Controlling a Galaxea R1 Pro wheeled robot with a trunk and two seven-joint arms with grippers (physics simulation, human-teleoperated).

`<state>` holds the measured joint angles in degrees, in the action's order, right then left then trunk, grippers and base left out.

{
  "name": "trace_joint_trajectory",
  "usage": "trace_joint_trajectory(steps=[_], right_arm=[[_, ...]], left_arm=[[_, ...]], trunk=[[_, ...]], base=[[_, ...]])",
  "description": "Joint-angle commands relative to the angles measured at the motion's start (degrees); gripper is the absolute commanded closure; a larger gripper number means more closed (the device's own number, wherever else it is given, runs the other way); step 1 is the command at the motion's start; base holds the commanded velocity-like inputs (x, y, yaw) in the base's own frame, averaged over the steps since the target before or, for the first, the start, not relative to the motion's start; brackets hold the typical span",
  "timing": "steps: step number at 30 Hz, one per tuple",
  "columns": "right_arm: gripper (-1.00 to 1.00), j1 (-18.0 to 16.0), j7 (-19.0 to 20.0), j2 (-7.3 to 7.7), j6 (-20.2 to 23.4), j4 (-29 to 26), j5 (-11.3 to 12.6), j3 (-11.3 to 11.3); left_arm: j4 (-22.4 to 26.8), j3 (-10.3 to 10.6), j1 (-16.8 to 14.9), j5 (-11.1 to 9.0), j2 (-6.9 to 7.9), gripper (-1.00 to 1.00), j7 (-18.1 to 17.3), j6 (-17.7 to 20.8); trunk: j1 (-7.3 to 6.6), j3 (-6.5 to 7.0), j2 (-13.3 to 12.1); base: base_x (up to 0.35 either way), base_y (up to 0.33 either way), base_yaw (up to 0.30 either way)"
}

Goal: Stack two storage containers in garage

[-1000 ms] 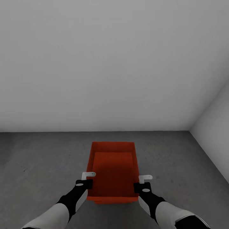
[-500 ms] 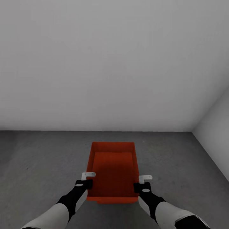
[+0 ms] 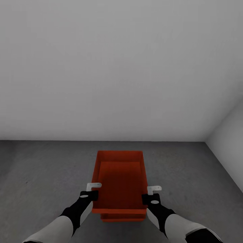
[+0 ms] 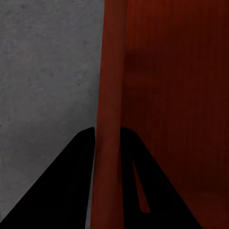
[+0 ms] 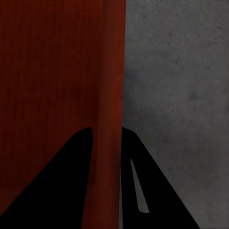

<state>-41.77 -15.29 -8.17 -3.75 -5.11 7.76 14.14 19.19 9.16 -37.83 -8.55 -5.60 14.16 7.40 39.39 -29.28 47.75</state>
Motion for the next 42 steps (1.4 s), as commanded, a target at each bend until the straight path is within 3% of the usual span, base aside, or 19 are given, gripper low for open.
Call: trace_joint_trajectory(steps=[1, 42], right_arm=[[1.0, 0.02, 0.21, -1.68, -0.15, 0.15, 1.12, -0.87], [1.0, 0.02, 0.0, -1.68, -0.07, 0.19, 1.12, -0.87]], left_arm=[[3.23, -1.46, -0.05, -3.54, 0.03, 1.0, 1.84, -0.62], [3.19, -1.43, -0.05, -3.5, -0.23, 1.0, 1.92, -0.54]], trunk=[[0.01, -0.06, 0.04], [0.01, -0.06, 0.04]], base=[[0.046, 0.0, 0.0], [-0.015, 0.0, 0.0]])
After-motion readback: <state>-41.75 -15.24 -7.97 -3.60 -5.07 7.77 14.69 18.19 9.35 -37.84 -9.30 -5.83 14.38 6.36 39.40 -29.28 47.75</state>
